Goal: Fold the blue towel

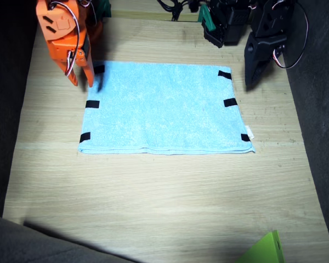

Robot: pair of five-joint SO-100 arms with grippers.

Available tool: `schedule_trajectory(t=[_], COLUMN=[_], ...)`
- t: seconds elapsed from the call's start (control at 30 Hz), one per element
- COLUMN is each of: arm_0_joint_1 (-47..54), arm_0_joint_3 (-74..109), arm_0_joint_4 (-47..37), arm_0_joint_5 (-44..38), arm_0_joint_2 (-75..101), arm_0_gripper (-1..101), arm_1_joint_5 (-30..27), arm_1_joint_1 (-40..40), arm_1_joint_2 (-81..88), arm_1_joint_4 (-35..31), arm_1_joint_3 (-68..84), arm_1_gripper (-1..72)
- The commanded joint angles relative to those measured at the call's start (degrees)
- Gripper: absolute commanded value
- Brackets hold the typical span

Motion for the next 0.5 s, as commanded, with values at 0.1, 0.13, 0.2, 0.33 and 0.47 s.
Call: schedule_trajectory(t=[0.1, 0.13, 0.2, 0.33, 0.47], arm_0_joint_1=[1.3, 1.4, 1.4, 1.5, 1.6], arm_0_joint_3=[1.1, 1.1, 1.1, 0.9, 0.9], arm_0_joint_4=[0.5, 0.5, 0.6, 0.7, 0.5], arm_0_joint_5=[0.4, 0.4, 0.5, 0.5, 0.7], arm_0_joint_2=[2.3, 2.3, 2.3, 2.5, 1.9], arm_0_gripper=[8, 8, 8, 8, 7], arm_1_joint_5=[3.5, 4.0, 4.7, 4.8, 4.5], arm_1_joint_1=[3.3, 3.4, 3.5, 3.3, 2.5], arm_1_joint_2=[-4.6, -6.1, -8.3, -9.5, -9.8], arm_1_joint_4=[-3.8, -3.9, -3.7, -3.3, -3.2], arm_1_joint_3=[1.7, 1.2, 0.4, -1.0, -1.6], arm_1_gripper=[21.5, 21.5, 21.4, 21.4, 21.4])
